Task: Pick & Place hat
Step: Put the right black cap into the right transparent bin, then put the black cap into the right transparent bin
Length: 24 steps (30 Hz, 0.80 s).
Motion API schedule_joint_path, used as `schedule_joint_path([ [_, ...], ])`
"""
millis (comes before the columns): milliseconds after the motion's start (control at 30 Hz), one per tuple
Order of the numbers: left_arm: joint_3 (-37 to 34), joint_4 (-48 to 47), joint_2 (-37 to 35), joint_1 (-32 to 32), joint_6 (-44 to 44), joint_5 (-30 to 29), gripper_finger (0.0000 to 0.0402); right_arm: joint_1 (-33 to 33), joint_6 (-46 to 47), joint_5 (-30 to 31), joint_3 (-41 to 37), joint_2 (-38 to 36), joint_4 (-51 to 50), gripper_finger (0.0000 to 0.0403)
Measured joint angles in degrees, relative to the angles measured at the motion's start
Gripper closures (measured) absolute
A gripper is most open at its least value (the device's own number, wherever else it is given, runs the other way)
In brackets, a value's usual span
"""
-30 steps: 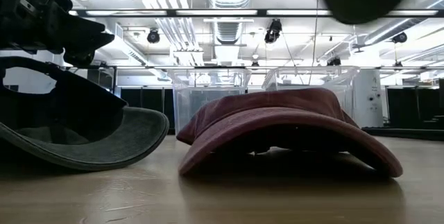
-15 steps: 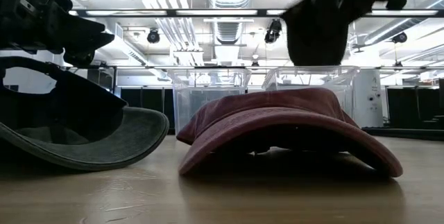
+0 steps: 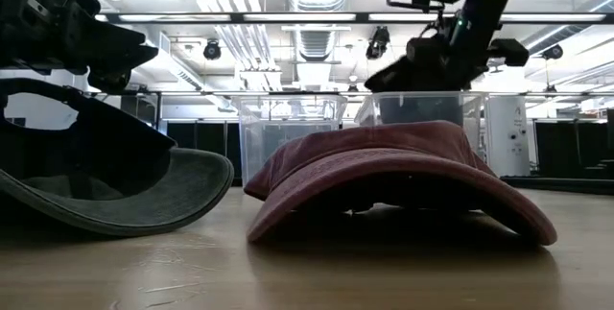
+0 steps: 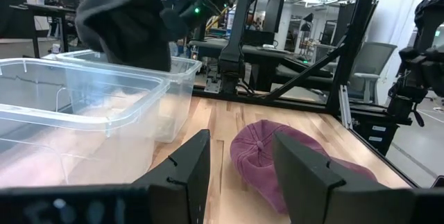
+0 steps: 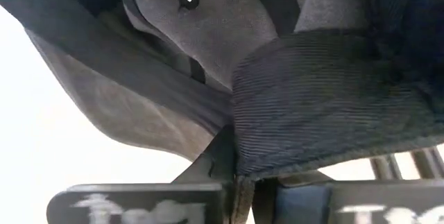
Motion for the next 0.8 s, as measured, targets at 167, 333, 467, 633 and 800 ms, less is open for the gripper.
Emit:
schedule_joint_path([
  [167, 0.00, 0.00, 0.01, 0.01, 0.02, 0.00, 0.0253, -0.02, -1.23, -3.75, -0.02, 2.21, 0.43, 0.0370],
  [333, 0.00, 0.00, 0.02, 0.01, 0.00, 0.00, 0.0253, 0.25, -3.92, -6.56, -0.02, 2.04, 0.41, 0.0311],
  [467, 0.00, 0.00, 0.01, 0.01, 0.01, -0.01, 0.0253, 1.54, -5.87, -6.52, 0.97, -1.02, 0.32, 0.0256],
  [633, 0.00, 0.00, -0.01, 0.02, 0.00, -0.02, 0.0253, 5.95, -15.37, -6.60, 4.27, -5.36, 2.79, 0.0207],
  [800, 0.02, 2.44, 0.10, 0.10, -0.20, -2.03, 0.0253, 12.51, -27.78, -13.37, 8.34, -7.29, 6.78, 0.0193],
])
